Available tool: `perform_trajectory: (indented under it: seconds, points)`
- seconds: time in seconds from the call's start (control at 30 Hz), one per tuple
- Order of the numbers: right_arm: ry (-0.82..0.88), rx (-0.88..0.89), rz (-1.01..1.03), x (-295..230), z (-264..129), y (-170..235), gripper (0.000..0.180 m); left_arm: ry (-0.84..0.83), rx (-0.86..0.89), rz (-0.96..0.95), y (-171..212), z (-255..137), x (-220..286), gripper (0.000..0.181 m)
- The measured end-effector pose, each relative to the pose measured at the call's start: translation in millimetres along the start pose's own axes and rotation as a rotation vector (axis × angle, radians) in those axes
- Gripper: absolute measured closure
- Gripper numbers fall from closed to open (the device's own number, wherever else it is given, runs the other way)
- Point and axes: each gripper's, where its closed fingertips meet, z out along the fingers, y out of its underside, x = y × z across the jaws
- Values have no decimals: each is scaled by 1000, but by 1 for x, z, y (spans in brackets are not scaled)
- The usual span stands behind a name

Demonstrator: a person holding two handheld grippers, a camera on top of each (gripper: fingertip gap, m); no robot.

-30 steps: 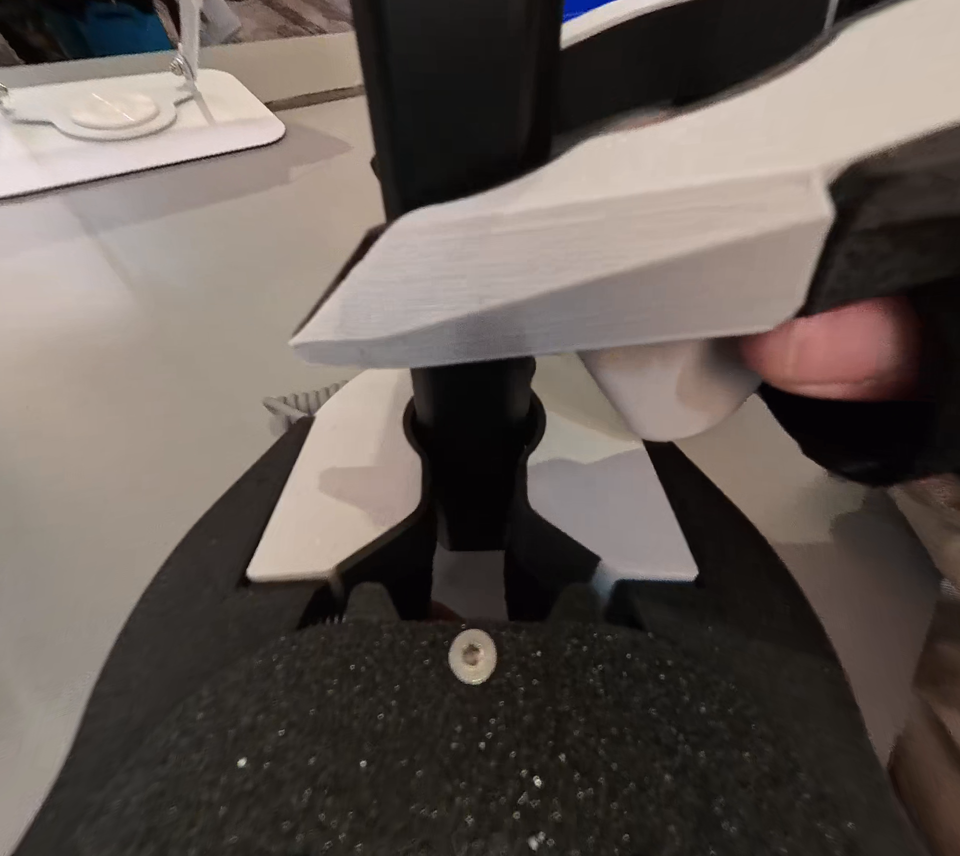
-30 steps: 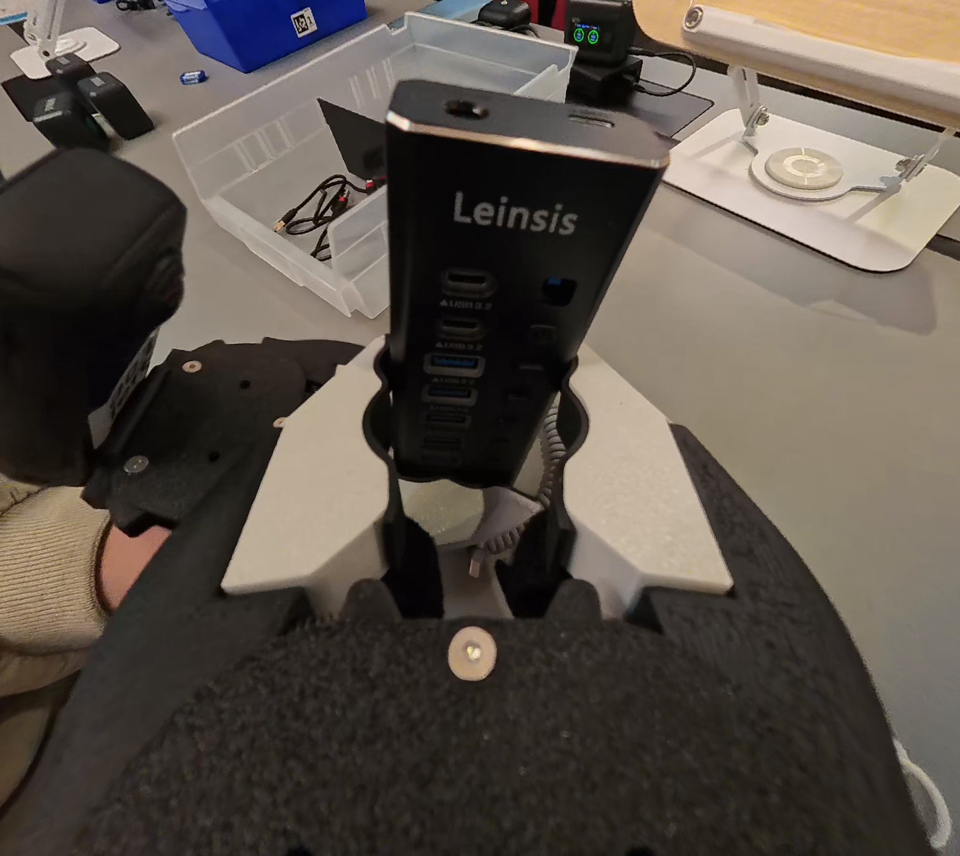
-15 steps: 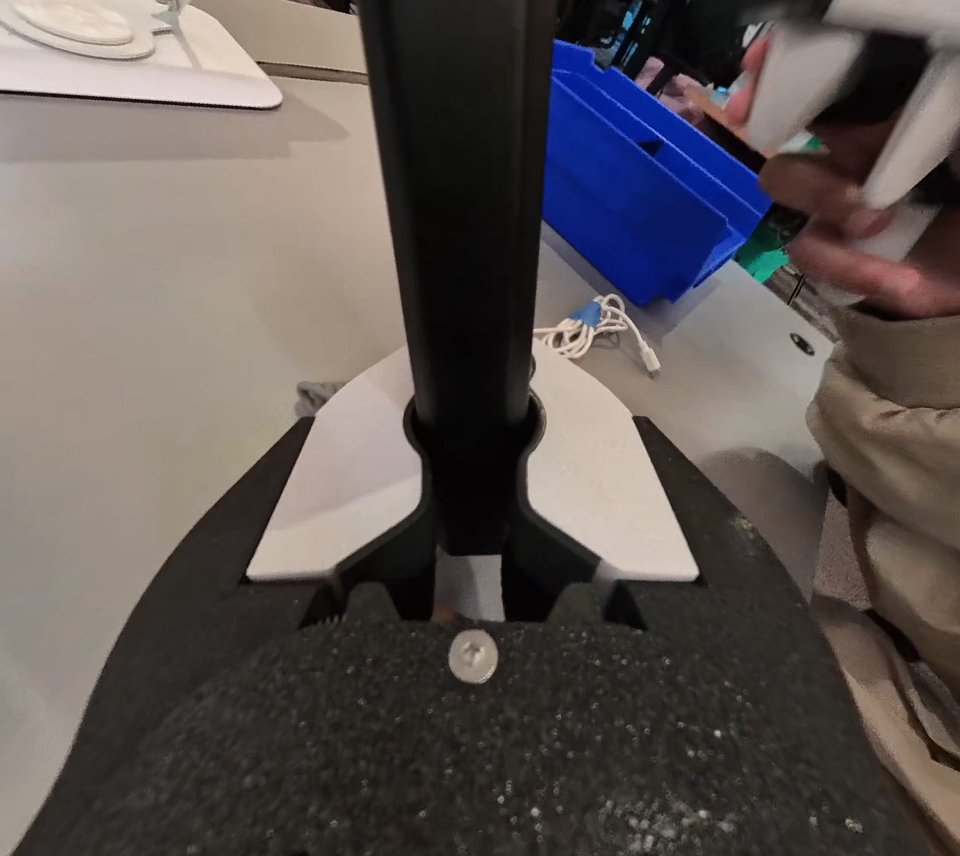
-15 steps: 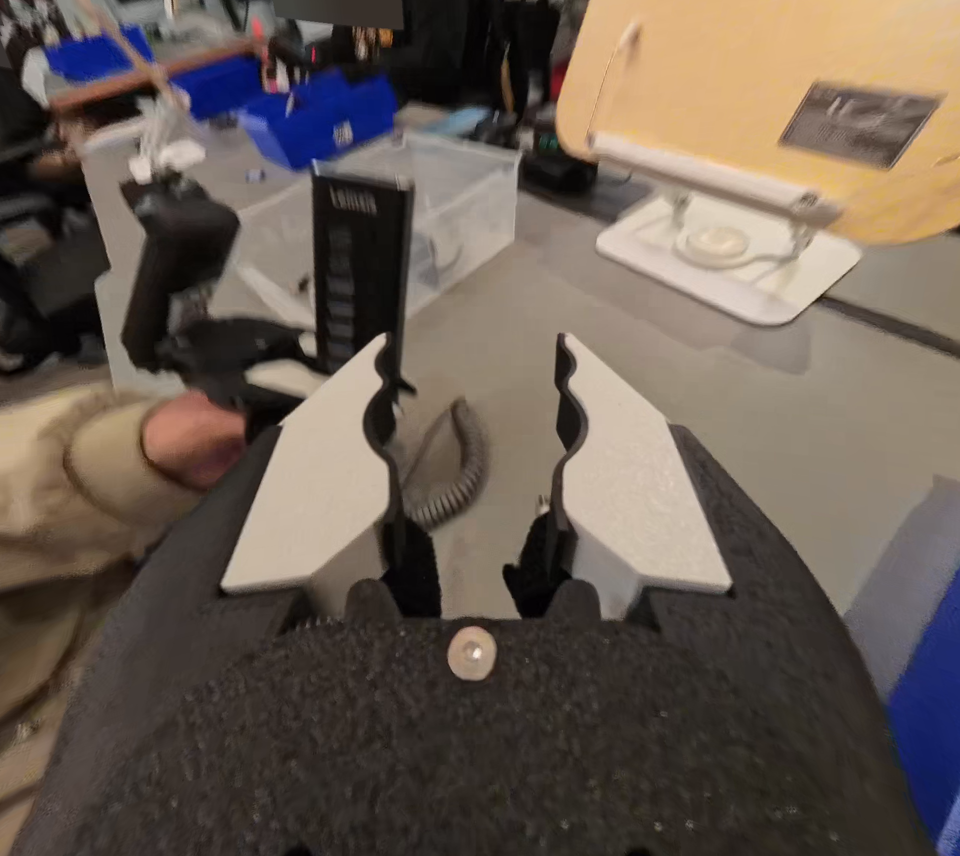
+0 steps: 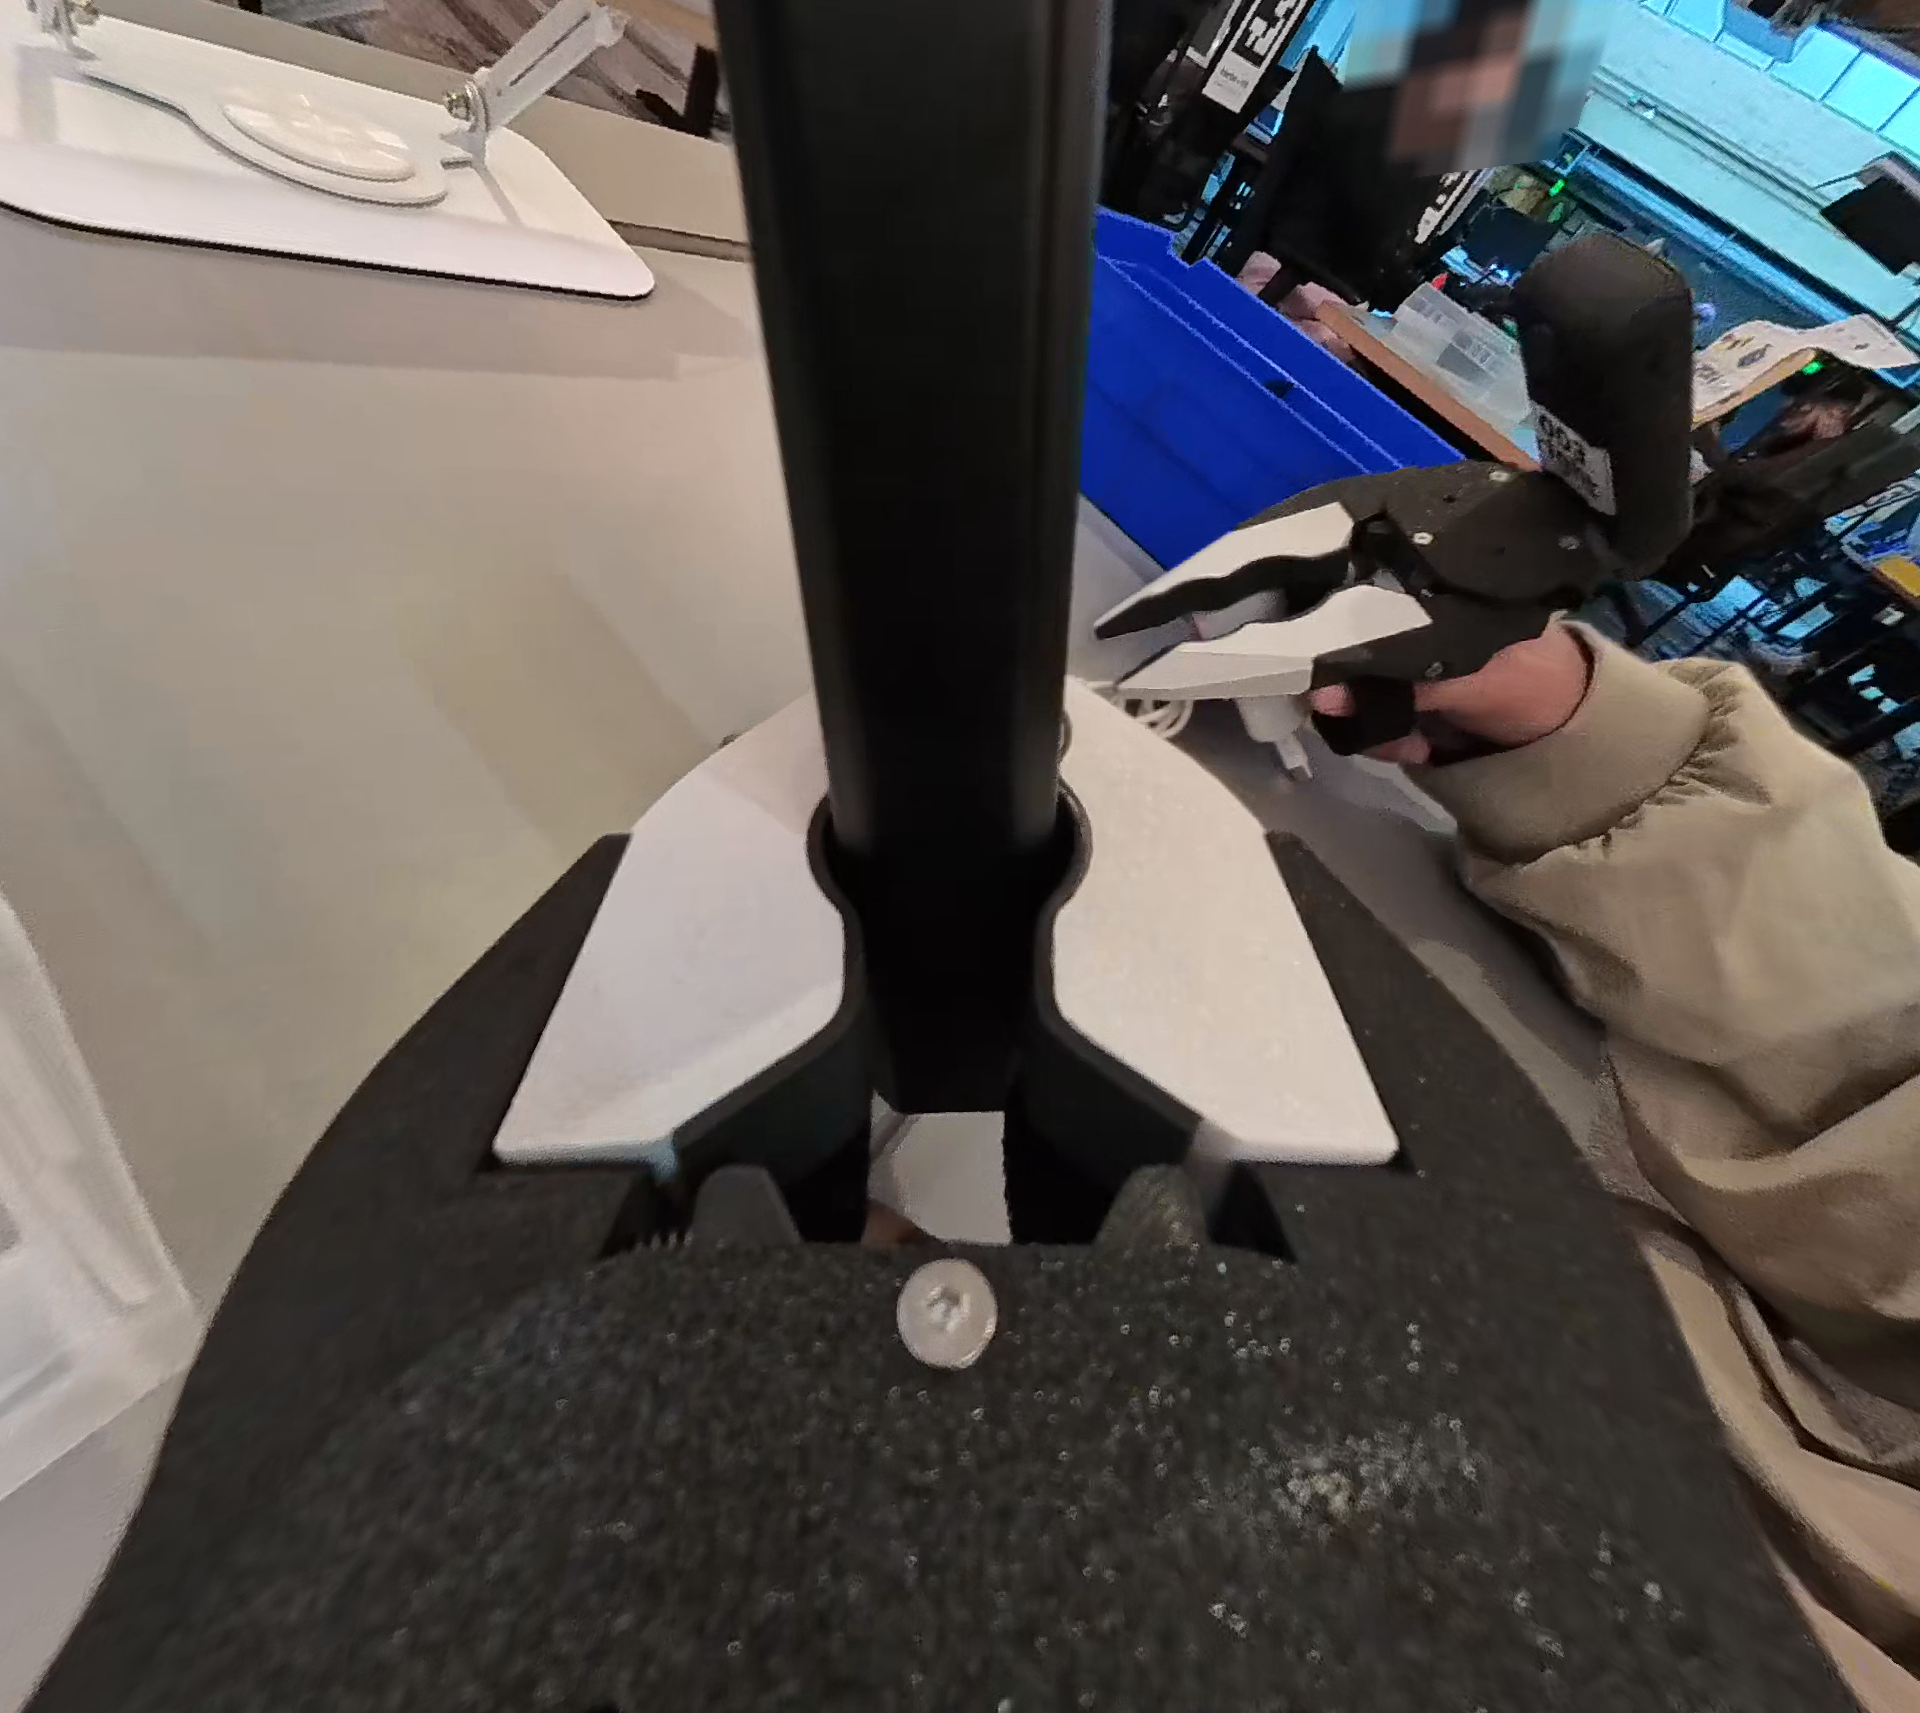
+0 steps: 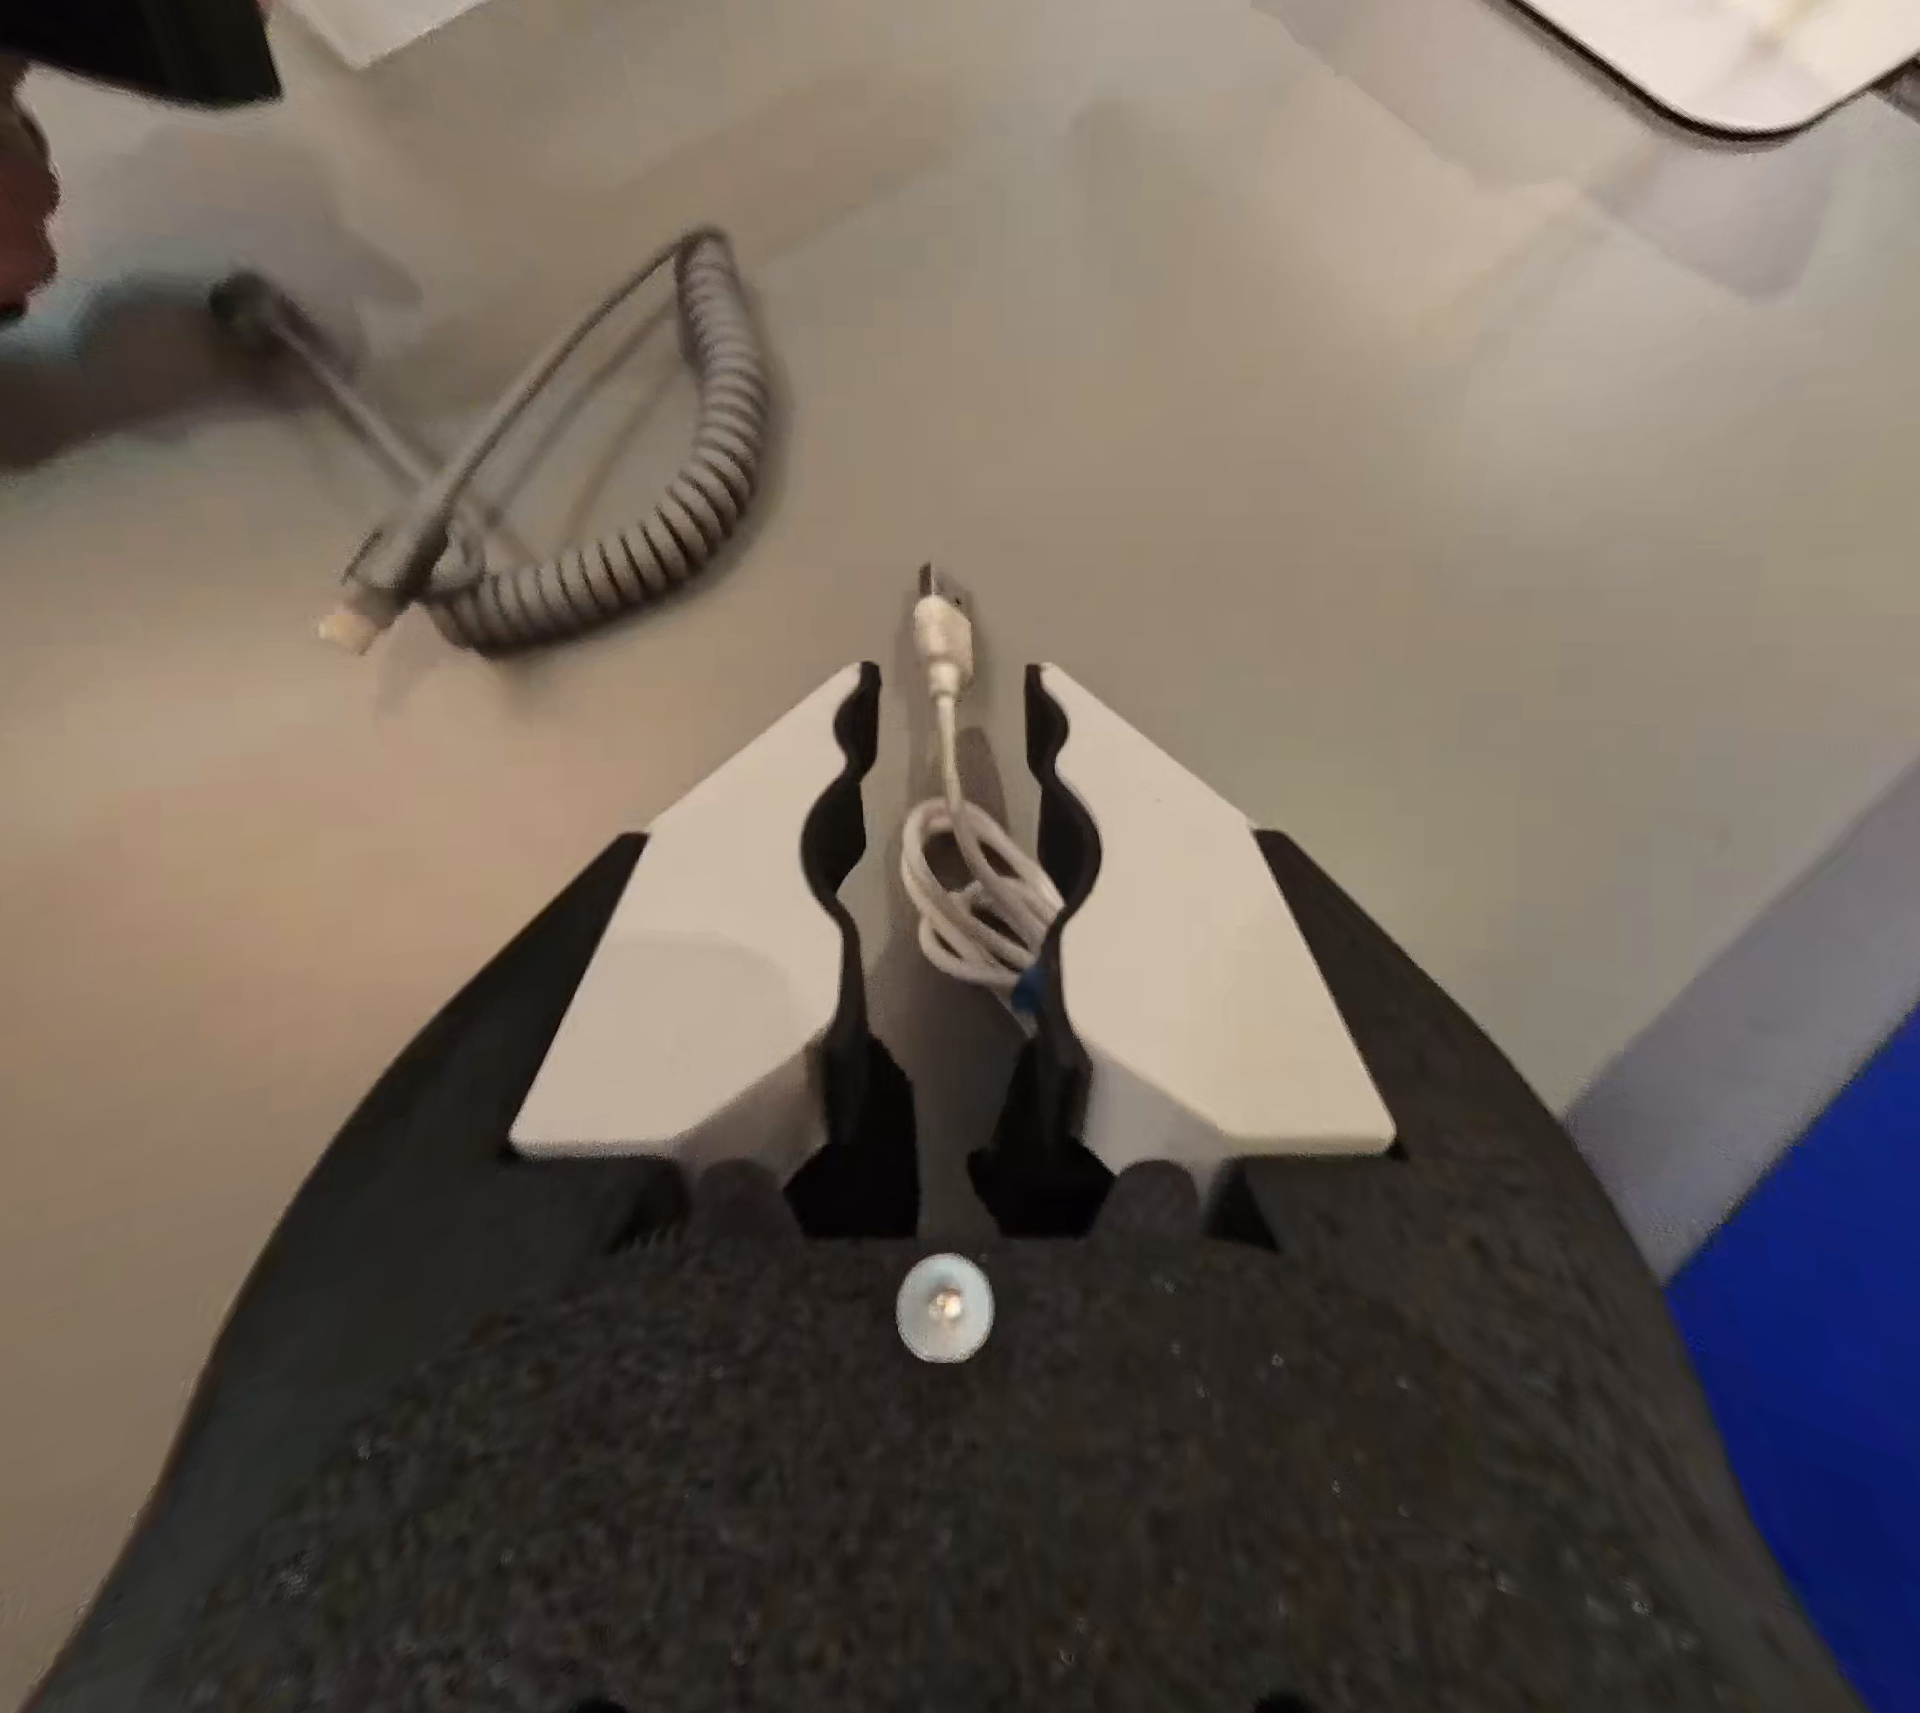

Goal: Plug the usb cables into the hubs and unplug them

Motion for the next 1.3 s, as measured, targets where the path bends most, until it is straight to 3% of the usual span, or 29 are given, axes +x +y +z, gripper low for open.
perform_trajectory:
  seconds: [0.03,0.1,0.23,0.43,0.5,0.57,0.73,0.83,0.9,1.17,1.3]
  points:
    - [28,-11,58,4,3,1,152,2,-3,5,1,1,1,150]
    - [-1,-37,177,5,8,7,142,7,-10,7,3,2,3,150]
    - [-9,-86,224,8,10,9,144,25,-24,1,7,7,8,150]
    - [-75,-159,212,-2,12,14,159,49,-49,6,13,15,16,150]
    - [-83,-166,212,-2,13,14,174,51,-54,12,14,16,17,150]
    - [-96,-156,205,-4,12,10,174,48,-59,21,15,16,18,150]
    - [53,17,-159,-18,-10,-36,174,-60,-77,103,16,15,6,151]
    - [235,32,-466,-35,-22,-61,174,-112,-74,139,16,17,1,151]
    - [269,30,-557,-53,-23,-72,174,-132,-68,158,15,18,0,151]
    - [123,16,-437,-112,-17,-89,175,-207,-59,238,15,24,0,150]
    - [107,-31,-424,-118,-15,-88,175,-222,-70,279,18,28,6,151]
